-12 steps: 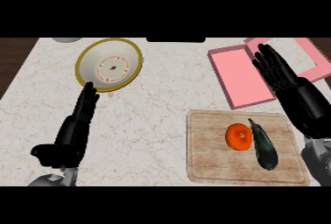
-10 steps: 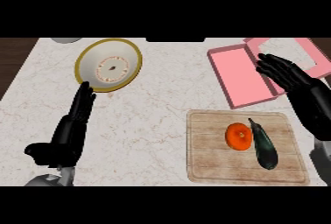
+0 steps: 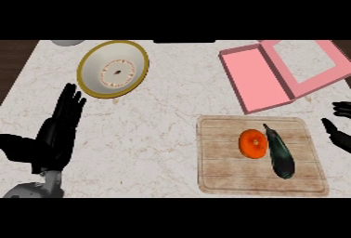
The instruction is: Pick the squash from the cutting board and place it in the cardboard box
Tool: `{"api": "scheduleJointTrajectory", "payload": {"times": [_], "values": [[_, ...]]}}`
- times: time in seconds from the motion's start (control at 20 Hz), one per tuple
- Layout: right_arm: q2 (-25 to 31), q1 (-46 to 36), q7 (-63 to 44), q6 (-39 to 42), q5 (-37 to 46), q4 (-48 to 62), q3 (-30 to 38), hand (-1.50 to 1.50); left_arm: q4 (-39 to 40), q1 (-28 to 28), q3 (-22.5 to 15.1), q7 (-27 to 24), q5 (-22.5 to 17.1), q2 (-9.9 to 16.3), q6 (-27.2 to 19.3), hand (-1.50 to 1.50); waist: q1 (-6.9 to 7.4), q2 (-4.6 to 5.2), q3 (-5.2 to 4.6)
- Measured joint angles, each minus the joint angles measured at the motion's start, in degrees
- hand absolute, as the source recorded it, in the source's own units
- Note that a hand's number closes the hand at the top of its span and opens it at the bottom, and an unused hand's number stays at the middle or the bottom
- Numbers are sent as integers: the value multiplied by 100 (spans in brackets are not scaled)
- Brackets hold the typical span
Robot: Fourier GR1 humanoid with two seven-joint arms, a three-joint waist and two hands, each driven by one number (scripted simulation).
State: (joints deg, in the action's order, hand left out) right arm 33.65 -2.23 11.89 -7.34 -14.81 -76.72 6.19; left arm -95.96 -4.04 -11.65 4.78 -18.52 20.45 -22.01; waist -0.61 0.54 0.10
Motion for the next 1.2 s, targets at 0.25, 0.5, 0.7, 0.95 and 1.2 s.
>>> {"api": "scheduleJointTrajectory", "payload": {"times": [0.25, 0.5, 0.7, 0.95, 1.2], "values": [[256, 77, 1117, 402, 424, 648, 109, -150, 178, -121, 174, 125, -154, -12, 218, 0, 44, -29, -2], [1202, 109, 661, 1142, 890, 362, -229, -150, 122, -183, 231, 277, -162, 19, 237, 0, 70, -48, -16], [1878, 5, -75, 2043, 945, -56, -560, -150, 141, -132, 275, 233, -175, 17, 307, 0, 87, -58, -26], [2069, -70, -1151, 2722, 614, -839, -615, -150, 127, -111, 370, 270, -144, -16, 395, 0, 52, -65, -21], [1697, -283, -2251, 2851, 318, -1701, -710, -150, 133, -134, 447, 337, -78, -108, 493, 0, 54, -64, -17]]}}
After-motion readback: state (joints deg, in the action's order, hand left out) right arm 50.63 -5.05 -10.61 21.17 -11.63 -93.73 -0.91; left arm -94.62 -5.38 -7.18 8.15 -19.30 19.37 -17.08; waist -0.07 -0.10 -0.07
